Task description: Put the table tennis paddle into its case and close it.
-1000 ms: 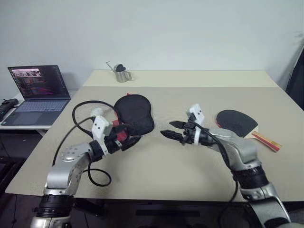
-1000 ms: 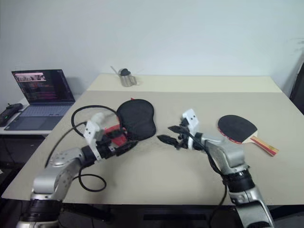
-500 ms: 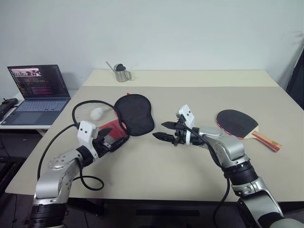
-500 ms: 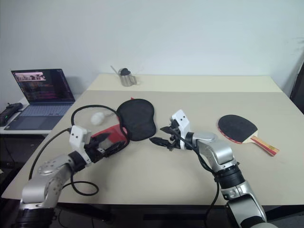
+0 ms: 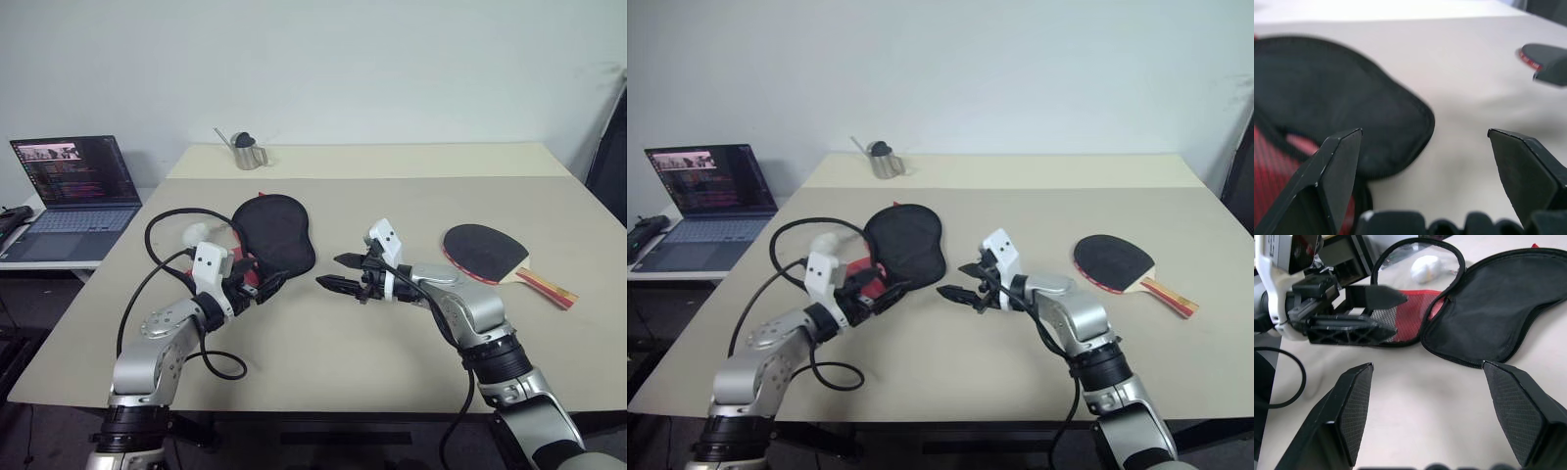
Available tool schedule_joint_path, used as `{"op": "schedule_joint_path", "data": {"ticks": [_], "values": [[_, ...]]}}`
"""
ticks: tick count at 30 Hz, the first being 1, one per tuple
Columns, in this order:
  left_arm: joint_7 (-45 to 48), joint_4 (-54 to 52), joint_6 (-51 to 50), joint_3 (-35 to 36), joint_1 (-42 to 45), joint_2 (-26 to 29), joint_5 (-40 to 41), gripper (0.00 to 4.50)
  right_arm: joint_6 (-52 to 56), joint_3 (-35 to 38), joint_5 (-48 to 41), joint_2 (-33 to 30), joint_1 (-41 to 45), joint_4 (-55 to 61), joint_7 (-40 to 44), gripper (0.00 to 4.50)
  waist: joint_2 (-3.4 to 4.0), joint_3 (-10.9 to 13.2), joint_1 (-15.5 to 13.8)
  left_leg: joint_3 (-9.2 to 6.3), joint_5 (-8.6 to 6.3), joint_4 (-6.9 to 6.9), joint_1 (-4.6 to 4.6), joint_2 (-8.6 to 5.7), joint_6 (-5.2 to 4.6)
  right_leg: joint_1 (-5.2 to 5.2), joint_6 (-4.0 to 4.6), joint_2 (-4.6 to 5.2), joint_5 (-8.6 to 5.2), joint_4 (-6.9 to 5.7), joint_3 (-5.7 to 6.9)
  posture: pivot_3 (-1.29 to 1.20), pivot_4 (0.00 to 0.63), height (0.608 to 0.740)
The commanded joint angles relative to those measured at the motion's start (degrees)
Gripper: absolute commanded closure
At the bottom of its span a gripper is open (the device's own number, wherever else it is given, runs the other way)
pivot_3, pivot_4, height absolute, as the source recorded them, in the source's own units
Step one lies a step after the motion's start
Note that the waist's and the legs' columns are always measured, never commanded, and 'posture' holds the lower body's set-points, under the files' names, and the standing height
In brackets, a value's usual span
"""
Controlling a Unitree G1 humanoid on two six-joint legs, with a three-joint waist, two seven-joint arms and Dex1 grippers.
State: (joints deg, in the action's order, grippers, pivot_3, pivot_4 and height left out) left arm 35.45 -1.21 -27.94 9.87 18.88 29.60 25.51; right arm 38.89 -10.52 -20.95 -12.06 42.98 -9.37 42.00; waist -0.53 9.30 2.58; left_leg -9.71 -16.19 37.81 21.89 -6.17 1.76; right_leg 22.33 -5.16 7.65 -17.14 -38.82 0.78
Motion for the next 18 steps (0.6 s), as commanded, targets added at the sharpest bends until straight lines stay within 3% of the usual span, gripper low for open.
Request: {"op": "schedule_joint_path", "data": {"ticks": [1, 8, 18], "values": [[0.9, 2.1, 2.4, 4.6, 0.9, 3.2, 0.0, 0.0, -3.9, 1.5, 1.9, 1.9, 4.4, -5.6, -1.9, 0.61, 0.0, 0.0, 0.3, 0.06, 0.0, 0.01, -0.07, 0.02, 0.0, 0.0, 0.0, -0.02, 0.0, -0.04, -0.05, 0.0, 0.15, 0.74], [2.8, 5.1, 3.5, 10.7, -0.7, 8.6, 1.2, 0.0, -15.4, 1.1, 9.4, 10.5, 14.0, -29.1, -9.6, 0.61, 0.0, 0.0, 0.9, 0.13, 0.0, 0.0, -0.07, 0.06, 0.0, 0.13, 0.01, -0.06, 0.01, -0.11, -0.16, 0.0, 0.15, 0.74], [2.4, 1.4, 2.7, 12.0, -3.4, 8.5, 2.3, 0.0, -29.0, 4.7, 14.5, 20.0, 23.7, -54.9, -20.9, 0.61, -0.01, 0.0, 1.3, 0.18, 0.0, -0.02, 0.0, 0.08, 0.02, 0.3, 0.03, -0.07, 0.02, -0.14, -0.23, 0.0, 0.15, 0.74]]}}
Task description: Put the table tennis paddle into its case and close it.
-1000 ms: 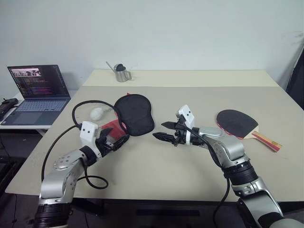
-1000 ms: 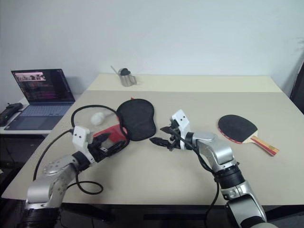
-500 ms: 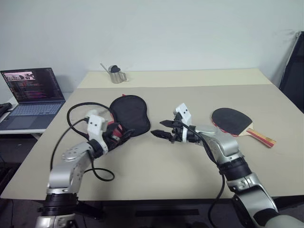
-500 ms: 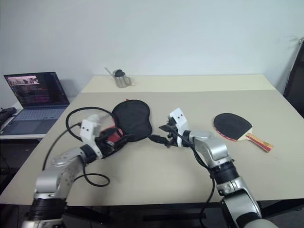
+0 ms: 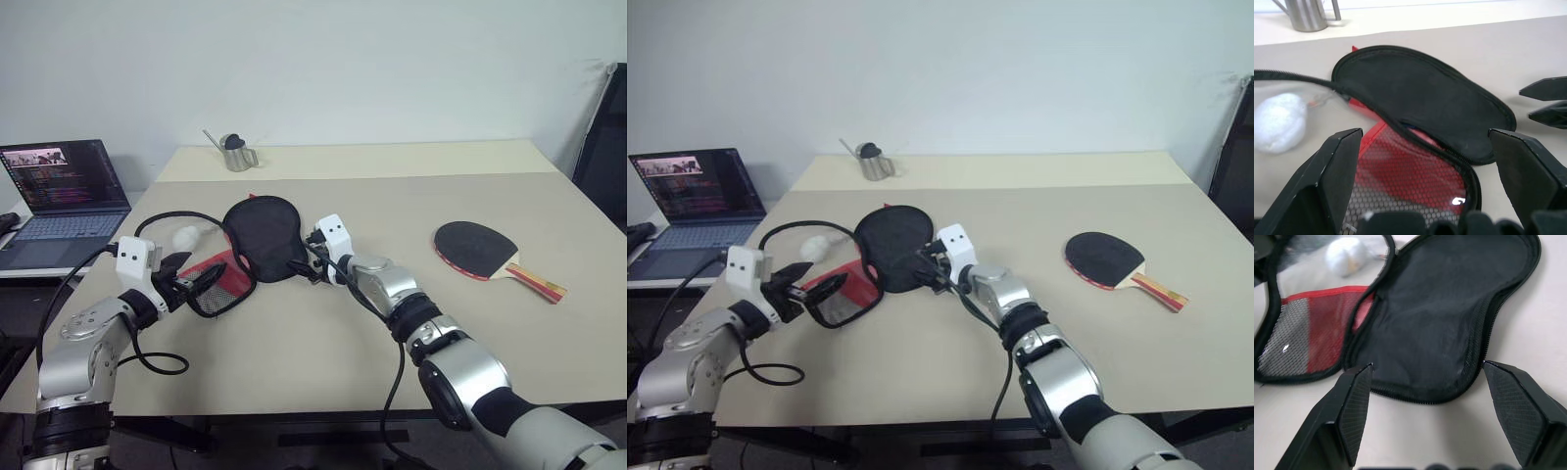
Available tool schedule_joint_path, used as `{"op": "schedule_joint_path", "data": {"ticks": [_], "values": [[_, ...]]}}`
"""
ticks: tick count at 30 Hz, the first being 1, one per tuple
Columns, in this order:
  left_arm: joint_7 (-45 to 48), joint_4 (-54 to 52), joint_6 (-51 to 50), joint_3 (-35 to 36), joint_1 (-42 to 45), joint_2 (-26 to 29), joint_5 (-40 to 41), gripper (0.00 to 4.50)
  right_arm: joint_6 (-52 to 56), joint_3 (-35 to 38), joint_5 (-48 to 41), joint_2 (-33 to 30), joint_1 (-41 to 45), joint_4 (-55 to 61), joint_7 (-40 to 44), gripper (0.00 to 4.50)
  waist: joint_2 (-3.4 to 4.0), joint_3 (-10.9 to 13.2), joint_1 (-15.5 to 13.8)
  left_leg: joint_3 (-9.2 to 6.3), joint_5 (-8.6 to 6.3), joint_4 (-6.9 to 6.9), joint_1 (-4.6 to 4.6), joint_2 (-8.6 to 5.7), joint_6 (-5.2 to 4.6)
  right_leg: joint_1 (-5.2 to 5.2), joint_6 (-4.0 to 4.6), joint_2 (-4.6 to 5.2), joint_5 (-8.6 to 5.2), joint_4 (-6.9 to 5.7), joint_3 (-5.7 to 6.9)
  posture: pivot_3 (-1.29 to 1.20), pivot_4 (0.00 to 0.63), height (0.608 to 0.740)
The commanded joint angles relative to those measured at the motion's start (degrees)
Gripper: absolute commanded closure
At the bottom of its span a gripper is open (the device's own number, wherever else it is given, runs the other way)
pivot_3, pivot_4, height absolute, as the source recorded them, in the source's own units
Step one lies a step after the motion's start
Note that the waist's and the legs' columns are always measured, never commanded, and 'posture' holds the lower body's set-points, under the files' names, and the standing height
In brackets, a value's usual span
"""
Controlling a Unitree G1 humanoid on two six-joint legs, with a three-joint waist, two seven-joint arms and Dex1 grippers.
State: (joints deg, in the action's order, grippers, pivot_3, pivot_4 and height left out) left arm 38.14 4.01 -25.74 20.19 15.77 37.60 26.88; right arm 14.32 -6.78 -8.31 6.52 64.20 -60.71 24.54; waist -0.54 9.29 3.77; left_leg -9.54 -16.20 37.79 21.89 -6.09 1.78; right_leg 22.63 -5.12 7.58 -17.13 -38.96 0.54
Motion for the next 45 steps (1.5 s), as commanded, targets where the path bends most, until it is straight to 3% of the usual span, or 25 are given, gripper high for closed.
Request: {"op": "schedule_joint_path", "data": {"ticks": [1, 8, 15, 19, 22, 26, 30, 38, 45], "values": [[-0.4, -4.2, 0.3, 1.7, -0.4, 0.5, 1.0, 0.0, -5.6, 0.9, 2.8, 1.9, 2.9, -5.2, -4.8, 0.61, 0.0, 0.0, 0.1, 0.0, 0.0, 0.0, 0.0, 0.0, 0.0, 0.0, 0.0, 0.0, 0.0, -0.01, -0.01, 0.0, 0.15, 0.74], [-1.0, -6.3, -0.3, 1.7, -1.6, 0.4, 1.2, 0.0, -8.0, 2.7, 4.8, 5.2, 5.3, -10.8, -7.8, 0.61, 0.0, 0.0, 0.8, 0.02, 0.0, -0.01, 0.0, 0.02, 0.0, 0.02, 0.01, -0.02, 0.0, -0.03, -0.04, 0.0, 0.15, 0.74], [-1.0, -6.5, -0.6, 1.0, -0.9, 0.7, 1.0, 0.0, -7.8, 2.3, 5.6, 9.6, 6.8, -11.4, -1.2, 0.61, 0.01, 0.0, 1.4, 0.06, -0.01, -0.01, -0.01, 0.08, 0.01, 0.02, 0.02, -0.07, 0.01, -0.04, -0.08, 0.0, 0.15, 0.74], [-1.1, -9.6, -3.0, -1.0, -1.4, -1.3, 2.6, 0.0, -8.2, 3.2, 3.3, 8.5, 6.0, -6.6, 3.7, 0.61, 0.01, 0.0, 1.4, 0.06, -0.01, -0.01, -0.01, 0.08, 0.02, 0.04, 0.03, -0.09, 0.02, -0.04, -0.09, 0.0, 0.15, 0.74], [-1.9, -13.8, -5.2, -2.3, -4.2, -3.7, 4.1, 0.0, -4.3, 2.2, 1.1, 5.8, 2.2, 2.9, 11.8, 0.61, 0.01, 0.0, 1.4, 0.08, -0.01, -0.01, 0.03, 0.09, 0.02, 0.05, 0.03, -0.09, 0.02, -0.03, -0.1, 0.0, 0.15, 0.74], [-3.5, -17.3, -7.0, -4.5, -7.4, -7.2, 4.8, 0.0, 10.6, -3.1, -4.1, -2.3, -10.3, 32.7, 23.5, 0.61, -0.09, -0.1, 1.0, 0.07, -0.09, -0.02, 0.04, 0.26, 0.12, 0.03, 0.03, -0.2, 0.02, 0.01, -0.12, 0.0, 0.15, 0.74], [-8.6, -17.9, -8.7, -5.6, -6.7, -11.1, 4.2, 0.0, 22.3, -3.6, -8.4, -10.6, -17.5, 52.4, 26.7, 0.61, -0.06, -0.1, -0.3, 0.05, -0.11, 0.1, 0.13, 0.31, 0.15, 0.09, 0.09, -0.31, 0.05, -0.01, -0.08, 0.0, 0.15, 0.74], [-22.9, -17.8, -16.2, -4.6, -0.8, -23.4, 7.9, 0.0, 32.8, 0.7, -15.3, -22.9, -20.7, 66.1, 28.5, 0.61, -0.14, -0.1, -1.2, 0.18, -0.09, 0.13, 0.01, 0.67, 0.18, 0.01, 0.36, -0.63, 0.24, -0.01, -0.04, 0.0, 0.15, 0.74], [-31.0, -13.1, -20.6, -1.4, 5.6, -26.9, 9.6, 0.0, 36.4, 2.2, -22.5, -30.8, -22.2, 72.8, 32.9, 0.61, -0.2, 0.0, -1.5, 0.3, -0.09, 0.13, 0.04, 0.66, 0.18, -0.01, 0.35, -0.62, 0.24, 0.1, -0.06, 0.0, 0.15, 0.74]]}}
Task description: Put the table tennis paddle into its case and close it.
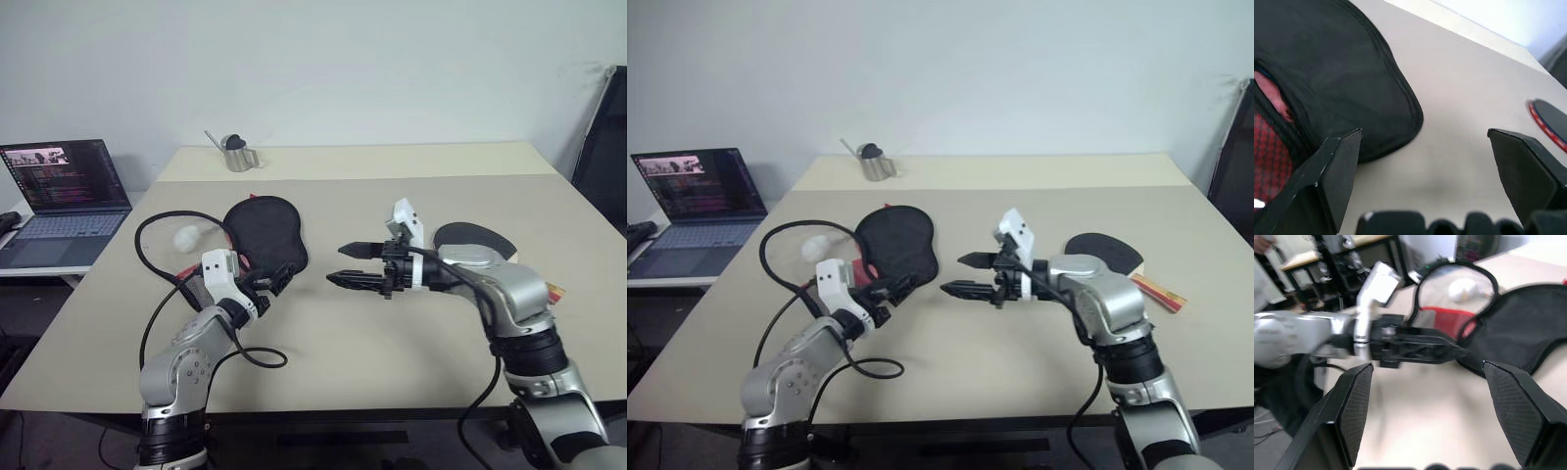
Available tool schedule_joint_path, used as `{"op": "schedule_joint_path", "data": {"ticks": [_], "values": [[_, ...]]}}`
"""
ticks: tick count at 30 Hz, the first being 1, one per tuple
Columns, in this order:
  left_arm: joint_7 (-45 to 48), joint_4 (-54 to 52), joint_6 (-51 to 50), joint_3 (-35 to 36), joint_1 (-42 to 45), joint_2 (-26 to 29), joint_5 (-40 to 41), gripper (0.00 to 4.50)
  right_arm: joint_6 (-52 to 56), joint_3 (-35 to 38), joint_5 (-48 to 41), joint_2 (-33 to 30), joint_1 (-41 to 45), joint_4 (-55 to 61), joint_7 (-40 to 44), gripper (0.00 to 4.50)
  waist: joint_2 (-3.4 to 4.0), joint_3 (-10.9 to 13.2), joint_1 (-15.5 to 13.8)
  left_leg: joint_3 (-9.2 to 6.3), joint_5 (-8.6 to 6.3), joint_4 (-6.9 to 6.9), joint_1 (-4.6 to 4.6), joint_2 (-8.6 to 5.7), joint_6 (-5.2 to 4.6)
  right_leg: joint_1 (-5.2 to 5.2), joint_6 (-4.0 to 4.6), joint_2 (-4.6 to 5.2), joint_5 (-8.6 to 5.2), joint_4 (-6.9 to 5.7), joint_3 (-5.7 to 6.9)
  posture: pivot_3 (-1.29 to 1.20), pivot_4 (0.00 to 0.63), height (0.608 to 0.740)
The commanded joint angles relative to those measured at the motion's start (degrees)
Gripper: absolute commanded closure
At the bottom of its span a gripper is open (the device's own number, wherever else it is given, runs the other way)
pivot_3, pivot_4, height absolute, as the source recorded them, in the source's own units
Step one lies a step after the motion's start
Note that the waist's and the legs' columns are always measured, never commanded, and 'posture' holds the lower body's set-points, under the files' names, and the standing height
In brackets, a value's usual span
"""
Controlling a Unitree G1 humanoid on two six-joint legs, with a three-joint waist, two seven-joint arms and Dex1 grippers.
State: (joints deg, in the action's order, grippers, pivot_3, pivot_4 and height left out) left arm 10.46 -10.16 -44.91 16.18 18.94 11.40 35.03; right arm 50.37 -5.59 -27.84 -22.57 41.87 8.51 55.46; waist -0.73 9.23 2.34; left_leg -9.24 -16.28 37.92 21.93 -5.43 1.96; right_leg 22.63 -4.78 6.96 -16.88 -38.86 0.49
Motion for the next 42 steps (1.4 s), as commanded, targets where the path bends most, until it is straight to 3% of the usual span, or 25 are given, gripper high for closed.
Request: {"op": "schedule_joint_path", "data": {"ticks": [1, 11, 20, 42], "values": [[-4.2, 1.6, -2.0, 3.0, 3.0, -1.1, 1.7, 0.0, 0.2, 1.0, -3.2, -2.5, 0.1, 3.8, 2.3, 0.61, -0.03, 0.0, -0.3, 0.0, 0.0, 0.01, 0.0, 0.01, 0.0, 0.0, 0.0, -0.01, 0.0, 0.01, 0.02, 0.0, 0.15, 0.74], [-15.3, 6.1, -6.9, 8.5, 8.5, -9.9, 7.3, 0.0, -0.6, 1.3, -4.1, -4.5, -0.2, 3.2, 0.7, 0.61, -0.31, 0.2, -0.8, -0.01, 0.01, 0.06, 0.04, -0.01, 0.02, -0.05, -0.01, 0.02, 0.0, 0.04, 0.07, 0.0, 0.15, 0.74], [-20.7, 11.7, -4.1, 10.8, 11.8, -10.9, 5.7, 0.0, -0.5, 1.8, -4.6, -5.6, -1.0, 3.4, 0.1, 0.61, -0.32, 0.1, -0.8, 0.01, 0.02, 0.07, -0.02, 0.0, 0.03, -0.12, -0.01, 0.01, 0.01, 0.03, 0.07, 0.0, 0.15, 0.74], [-33.5, 3.8, -8.2, 13.0, 7.7, -16.8, 15.8, 0.0, -0.8, 1.9, -6.1, -8.0, -1.6, 3.5, -0.2, 0.61, -0.35, 0.1, -0.9, 0.01, 0.02, 0.06, -0.1, 0.0, 0.03, -0.29, -0.05, 0.01, 0.02, 0.18, 0.1, 0.0, 0.15, 0.74]]}}
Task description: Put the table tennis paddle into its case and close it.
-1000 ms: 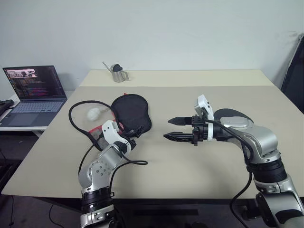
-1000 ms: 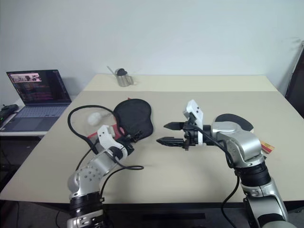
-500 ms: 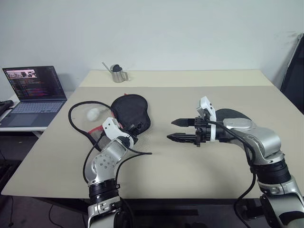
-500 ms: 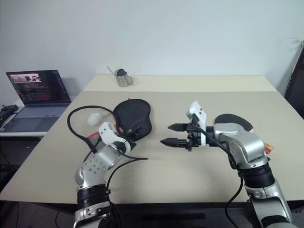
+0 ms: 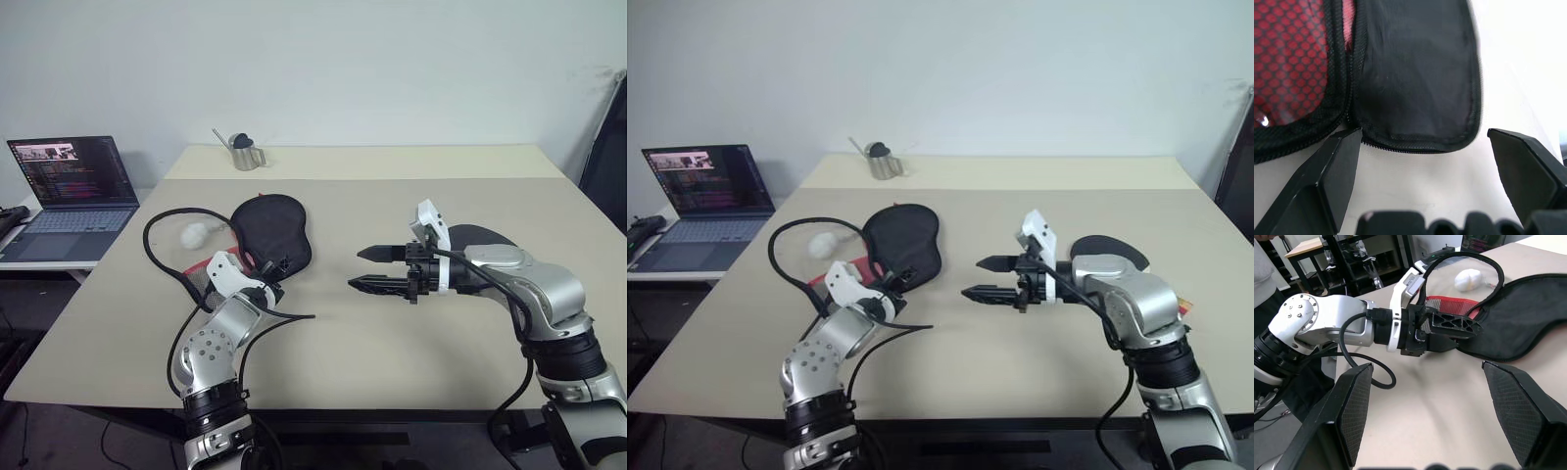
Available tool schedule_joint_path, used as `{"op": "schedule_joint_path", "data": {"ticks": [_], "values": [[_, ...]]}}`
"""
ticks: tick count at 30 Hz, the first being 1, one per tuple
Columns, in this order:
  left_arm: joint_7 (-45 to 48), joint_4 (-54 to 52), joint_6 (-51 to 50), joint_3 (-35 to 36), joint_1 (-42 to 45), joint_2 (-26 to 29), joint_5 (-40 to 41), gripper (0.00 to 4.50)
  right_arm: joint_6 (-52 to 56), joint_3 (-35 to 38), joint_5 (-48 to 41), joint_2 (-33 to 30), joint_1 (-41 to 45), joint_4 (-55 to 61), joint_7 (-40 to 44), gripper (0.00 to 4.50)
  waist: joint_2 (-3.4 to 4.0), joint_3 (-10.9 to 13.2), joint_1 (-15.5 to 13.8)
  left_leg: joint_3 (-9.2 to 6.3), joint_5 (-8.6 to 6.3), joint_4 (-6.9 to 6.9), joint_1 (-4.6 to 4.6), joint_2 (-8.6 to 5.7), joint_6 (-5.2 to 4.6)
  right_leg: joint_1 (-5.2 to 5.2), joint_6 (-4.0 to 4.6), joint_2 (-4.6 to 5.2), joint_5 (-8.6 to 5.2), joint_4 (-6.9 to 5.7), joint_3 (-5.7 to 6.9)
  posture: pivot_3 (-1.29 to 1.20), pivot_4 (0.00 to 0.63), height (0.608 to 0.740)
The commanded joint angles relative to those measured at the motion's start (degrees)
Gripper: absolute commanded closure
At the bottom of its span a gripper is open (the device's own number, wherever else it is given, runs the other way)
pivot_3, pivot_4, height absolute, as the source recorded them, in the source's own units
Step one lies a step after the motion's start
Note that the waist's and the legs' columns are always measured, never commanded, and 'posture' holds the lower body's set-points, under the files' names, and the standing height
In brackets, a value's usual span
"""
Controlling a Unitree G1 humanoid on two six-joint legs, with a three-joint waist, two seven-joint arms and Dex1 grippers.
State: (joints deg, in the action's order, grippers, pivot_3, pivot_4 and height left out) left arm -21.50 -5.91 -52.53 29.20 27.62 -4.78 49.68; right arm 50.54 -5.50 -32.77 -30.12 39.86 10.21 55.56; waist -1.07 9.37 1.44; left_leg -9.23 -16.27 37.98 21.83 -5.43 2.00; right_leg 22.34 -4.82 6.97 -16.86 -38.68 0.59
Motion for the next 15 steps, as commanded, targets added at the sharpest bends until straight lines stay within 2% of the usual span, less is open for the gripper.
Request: {"op": "schedule_joint_path", "data": {"ticks": [1, 10, 15], "values": [[-2.1, -0.4, -0.5, 0.1, -0.9, -0.9, 1.6, 0.0, -0.9, 1.8, -1.3, -0.5, 0.4, 1.9, -0.3, 0.61, -0.01, 0.0, 0.0, 0.0, 0.0, 0.0, 0.01, 0.0, 0.0, 0.0, 0.0, 0.0, 0.0, 0.01, 0.01, 0.0, 0.15, 0.74], [-2.9, 0.7, 0.4, -0.7, -1.0, -1.5, 2.5, 0.0, -0.8, 1.9, -1.6, -0.8, 0.2, 2.1, -0.7, 0.61, -0.01, 0.0, -0.3, 0.01, 0.0, -0.02, 0.03, -0.01, 0.0, -0.02, -0.02, 0.01, 0.01, 0.12, 0.01, 0.0, 0.15, 0.74], [-1.1, 6.5, 3.6, -0.6, 1.8, 0.1, 0.6, 0.0, -0.8, 1.9, -1.7, -0.6, 0.2, 1.9, -0.9, 0.61, -0.01, 0.0, -1.0, 0.0, 0.0, -0.02, -0.04, 0.0, 0.01, -0.06, -0.02, 0.0, 0.01, 0.08, 0.02, 0.0, 0.15, 0.74]]}}
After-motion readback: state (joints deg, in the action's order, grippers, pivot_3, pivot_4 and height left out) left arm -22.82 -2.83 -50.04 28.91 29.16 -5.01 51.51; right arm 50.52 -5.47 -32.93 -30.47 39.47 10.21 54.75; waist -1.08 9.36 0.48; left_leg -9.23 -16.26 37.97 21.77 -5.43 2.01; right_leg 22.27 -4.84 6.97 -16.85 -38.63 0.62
